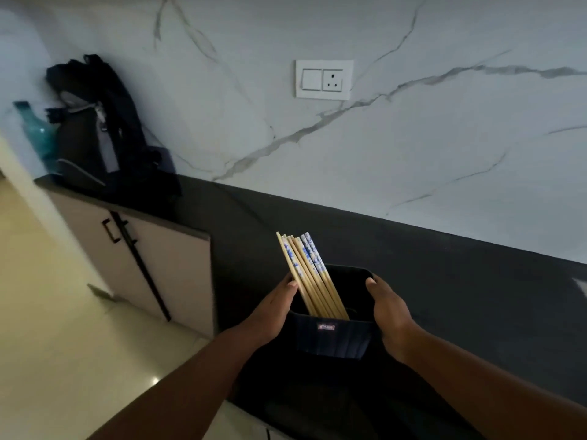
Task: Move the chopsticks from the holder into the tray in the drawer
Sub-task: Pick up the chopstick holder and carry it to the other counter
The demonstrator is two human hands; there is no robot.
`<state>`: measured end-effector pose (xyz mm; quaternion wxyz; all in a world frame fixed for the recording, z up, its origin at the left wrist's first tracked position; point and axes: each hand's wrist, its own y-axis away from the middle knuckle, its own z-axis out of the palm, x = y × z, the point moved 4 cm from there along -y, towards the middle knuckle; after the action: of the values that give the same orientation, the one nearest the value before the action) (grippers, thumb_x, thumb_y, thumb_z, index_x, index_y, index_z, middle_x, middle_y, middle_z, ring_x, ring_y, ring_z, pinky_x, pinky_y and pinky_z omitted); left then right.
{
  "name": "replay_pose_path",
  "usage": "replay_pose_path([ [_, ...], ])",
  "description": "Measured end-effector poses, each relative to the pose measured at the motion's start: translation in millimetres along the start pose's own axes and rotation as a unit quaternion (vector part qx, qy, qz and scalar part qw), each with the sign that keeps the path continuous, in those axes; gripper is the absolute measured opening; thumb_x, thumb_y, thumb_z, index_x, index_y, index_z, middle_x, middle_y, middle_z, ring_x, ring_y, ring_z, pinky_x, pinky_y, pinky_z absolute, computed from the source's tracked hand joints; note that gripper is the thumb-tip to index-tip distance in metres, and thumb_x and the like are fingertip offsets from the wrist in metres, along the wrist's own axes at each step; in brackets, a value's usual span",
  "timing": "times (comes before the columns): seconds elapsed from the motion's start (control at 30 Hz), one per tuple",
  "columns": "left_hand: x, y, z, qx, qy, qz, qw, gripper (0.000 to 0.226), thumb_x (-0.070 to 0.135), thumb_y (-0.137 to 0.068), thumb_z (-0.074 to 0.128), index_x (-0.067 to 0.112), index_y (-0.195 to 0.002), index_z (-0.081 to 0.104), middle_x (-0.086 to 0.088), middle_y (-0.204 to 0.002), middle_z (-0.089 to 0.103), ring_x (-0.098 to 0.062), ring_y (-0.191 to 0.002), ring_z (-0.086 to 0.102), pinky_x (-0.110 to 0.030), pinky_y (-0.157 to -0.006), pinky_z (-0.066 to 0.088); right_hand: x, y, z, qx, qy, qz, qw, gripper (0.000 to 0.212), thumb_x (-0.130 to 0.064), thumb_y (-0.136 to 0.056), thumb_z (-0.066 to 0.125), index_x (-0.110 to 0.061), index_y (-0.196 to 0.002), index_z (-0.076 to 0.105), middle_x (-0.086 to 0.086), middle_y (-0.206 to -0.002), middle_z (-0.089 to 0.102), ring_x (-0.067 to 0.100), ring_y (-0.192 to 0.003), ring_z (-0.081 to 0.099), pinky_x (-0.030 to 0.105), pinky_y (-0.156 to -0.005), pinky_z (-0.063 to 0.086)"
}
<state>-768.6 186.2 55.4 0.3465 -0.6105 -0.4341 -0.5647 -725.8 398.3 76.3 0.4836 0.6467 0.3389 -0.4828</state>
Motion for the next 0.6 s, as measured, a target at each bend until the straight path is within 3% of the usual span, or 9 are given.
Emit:
replay_pose_path([
  [0.07,1.7,3.3,-3.0,0.012,-0.023,-0.01,1.0,0.033,0.064,-0.085,0.039,0.066,-0.114,0.053,0.038,-0.125,0.054,0.017,-0.122,0.042,-0.007,-0.095,0.033,1.5,-6.7,0.6,-0.033,-0.003,0.007,0.999,0.023,-0.039,-0.1,0.041,-0.036,-0.106,0.063,-0.002,-0.106,0.068,0.018,-0.099,0.063,0.035,-0.078,0.049],
  [0.2,1.4,13.7,-7.5,0.052,-0.03,-0.053,0.997,0.031,0.069,-0.08,0.041,0.066,-0.106,0.057,0.036,-0.113,0.062,0.011,-0.117,0.051,-0.022,-0.096,0.036,-0.9,-15.7,0.8,-0.118,0.009,0.01,0.993,0.03,-0.044,-0.098,0.042,-0.033,-0.119,0.06,0.0,-0.111,0.068,0.023,-0.104,0.063,0.046,-0.093,0.049],
  [0.27,0.3,22.8,-13.0,0.078,-0.048,-0.077,0.993,0.033,0.074,-0.075,0.042,0.068,-0.103,0.057,0.034,-0.109,0.063,0.003,-0.121,0.051,-0.027,-0.101,0.037,-2.8,-17.3,1.3,-0.169,0.033,-0.01,0.985,0.028,-0.045,-0.099,0.041,-0.035,-0.116,0.06,-0.002,-0.109,0.068,0.018,-0.101,0.065,0.04,-0.089,0.051],
  [0.33,3.4,34.4,-17.2,0.079,-0.068,-0.081,0.991,0.031,0.07,-0.079,0.042,0.067,-0.107,0.055,0.035,-0.113,0.061,0.001,-0.124,0.049,-0.026,-0.105,0.037,-5.6,-17.6,3.2,-0.21,0.066,-0.043,0.975,0.024,-0.041,-0.101,0.039,-0.034,-0.112,0.059,-0.006,-0.107,0.067,0.006,-0.096,0.063,0.024,-0.077,0.049],
  [0.43,7.8,45.0,-16.4,0.06,-0.079,-0.076,0.992,0.031,0.044,-0.1,0.035,0.048,-0.128,0.046,0.026,-0.128,0.055,0.0,-0.129,0.044,-0.023,-0.108,0.034,-9.6,-18.0,8.9,-0.242,0.086,-0.07,0.964,0.025,-0.037,-0.103,0.037,-0.031,-0.12,0.054,-0.013,-0.108,0.062,-0.002,-0.098,0.057,0.015,-0.072,0.042],
  [0.53,7.4,54.3,-15.3,0.123,-0.006,-0.065,0.99,0.038,0.024,-0.103,0.031,0.024,-0.141,0.041,0.004,-0.131,0.056,-0.01,-0.126,0.049,-0.024,-0.104,0.039,-8.7,-14.6,21.3,-0.244,0.044,-0.072,0.966,0.028,-0.037,-0.102,0.04,-0.028,-0.121,0.058,-0.011,-0.106,0.065,0.004,-0.099,0.061,0.021,-0.076,0.046],
  [0.6,2.5,66.9,-9.0,0.191,0.091,-0.076,0.974,0.04,0.024,-0.103,0.033,0.015,-0.14,0.044,-0.007,-0.127,0.061,-0.018,-0.119,0.057,-0.026,-0.094,0.048,-3.7,-7.1,33.4,-0.247,0.018,-0.064,0.967,0.028,-0.037,-0.101,0.042,-0.026,-0.119,0.06,-0.006,-0.11,0.067,0.01,-0.104,0.062,0.032,-0.09,0.049],
])
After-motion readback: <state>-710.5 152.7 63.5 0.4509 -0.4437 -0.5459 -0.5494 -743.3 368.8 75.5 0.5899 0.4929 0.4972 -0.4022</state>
